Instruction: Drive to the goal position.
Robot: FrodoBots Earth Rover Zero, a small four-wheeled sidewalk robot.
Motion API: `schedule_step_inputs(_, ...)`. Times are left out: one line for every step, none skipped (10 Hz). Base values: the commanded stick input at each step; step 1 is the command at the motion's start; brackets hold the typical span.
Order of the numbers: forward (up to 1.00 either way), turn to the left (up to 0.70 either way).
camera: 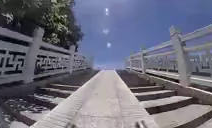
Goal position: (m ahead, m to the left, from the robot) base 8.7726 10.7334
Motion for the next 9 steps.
schedule_step_inputs(0.70, 0.00)
schedule_step_inputs(0.70, 0.00)
schedule_step_inputs(0.70, 0.00)
schedule_step_inputs(0.70, 0.00)
schedule_step_inputs(0.70, 0.00)
schedule_step_inputs(0.70, 0.00)
schedule_step_inputs(0.70, 0.00)
schedule_step_inputs(0.70, 0.00)
schedule_step_inputs(0.70, 0.00)
